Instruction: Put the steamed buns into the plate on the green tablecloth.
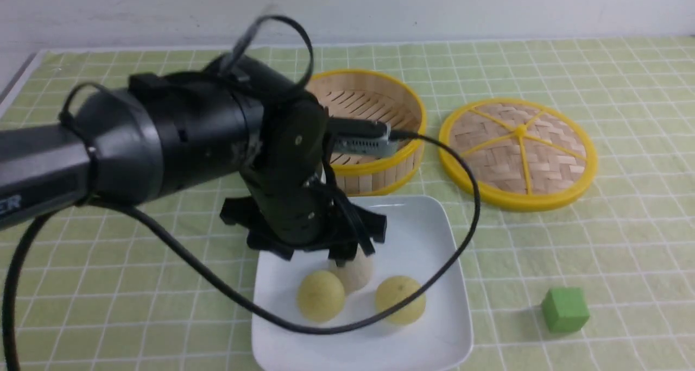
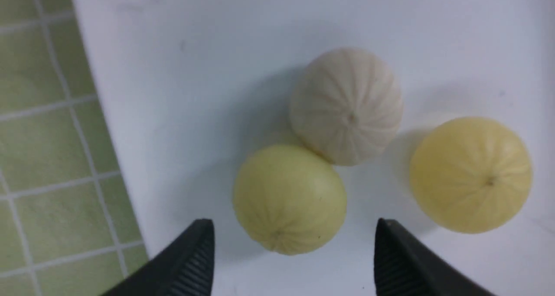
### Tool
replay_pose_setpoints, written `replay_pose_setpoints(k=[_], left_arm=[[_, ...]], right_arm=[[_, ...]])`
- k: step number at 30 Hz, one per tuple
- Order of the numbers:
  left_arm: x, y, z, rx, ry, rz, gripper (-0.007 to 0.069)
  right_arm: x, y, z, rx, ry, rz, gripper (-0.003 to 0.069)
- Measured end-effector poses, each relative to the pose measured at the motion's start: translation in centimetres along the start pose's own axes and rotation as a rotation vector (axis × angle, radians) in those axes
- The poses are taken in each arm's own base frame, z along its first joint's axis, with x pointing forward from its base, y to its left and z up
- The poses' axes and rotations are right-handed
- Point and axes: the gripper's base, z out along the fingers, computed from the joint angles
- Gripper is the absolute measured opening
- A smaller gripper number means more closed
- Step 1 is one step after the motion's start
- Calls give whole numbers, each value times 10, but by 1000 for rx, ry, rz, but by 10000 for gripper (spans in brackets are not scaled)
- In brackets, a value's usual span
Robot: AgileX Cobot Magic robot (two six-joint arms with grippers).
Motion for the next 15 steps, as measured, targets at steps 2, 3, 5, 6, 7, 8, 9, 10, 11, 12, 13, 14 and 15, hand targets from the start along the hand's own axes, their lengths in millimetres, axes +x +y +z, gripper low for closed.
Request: replay_pose_setpoints(k=[2, 3, 5, 6, 7, 8, 9, 10, 11, 12, 13, 14, 15], left_arm=[[-3, 1, -10, -1, -24, 4, 505], [-3, 1, -10, -1, -25, 4, 505], [-3, 2, -13, -7, -25, 6, 430], [-2, 2, -13, -11, -18, 6, 356], [-2, 3, -13, -15, -12, 8, 305], [-1, 3, -13, -17, -7, 12, 265], [-1, 3, -13, -19, -5, 21, 195], [-1, 3, -13, -20, -5, 32, 111], [-1, 3, -13, -21, -4, 43, 62], [-1, 3, -13, -21, -4, 53, 32], [-1, 3, -13, -21, -4, 60, 17], [-1, 3, -13, -21, -4, 65, 7], [-1, 3, -13, -21, -3, 72, 2]], right_arm=[[17, -3, -2, -44, -191, 2, 47], [18, -3, 1, -47, -199, 1, 41], [37, -6, 10, -87, -369, -5, -10], [44, -7, 17, -101, -422, -7, -15], [49, -8, 21, -108, -450, -12, -15], [51, -8, 24, -110, -459, -14, -15], [54, -9, 27, -110, -463, -20, -15], [58, -9, 31, -105, -450, -34, -15], [60, -9, 34, -100, -433, -40, -15], [61, -10, 36, -96, -416, -43, -15], [62, -10, 38, -90, -395, -46, -15], [63, -10, 40, -86, -379, -49, -15], [63, -10, 42, -84, -369, -49, -15]])
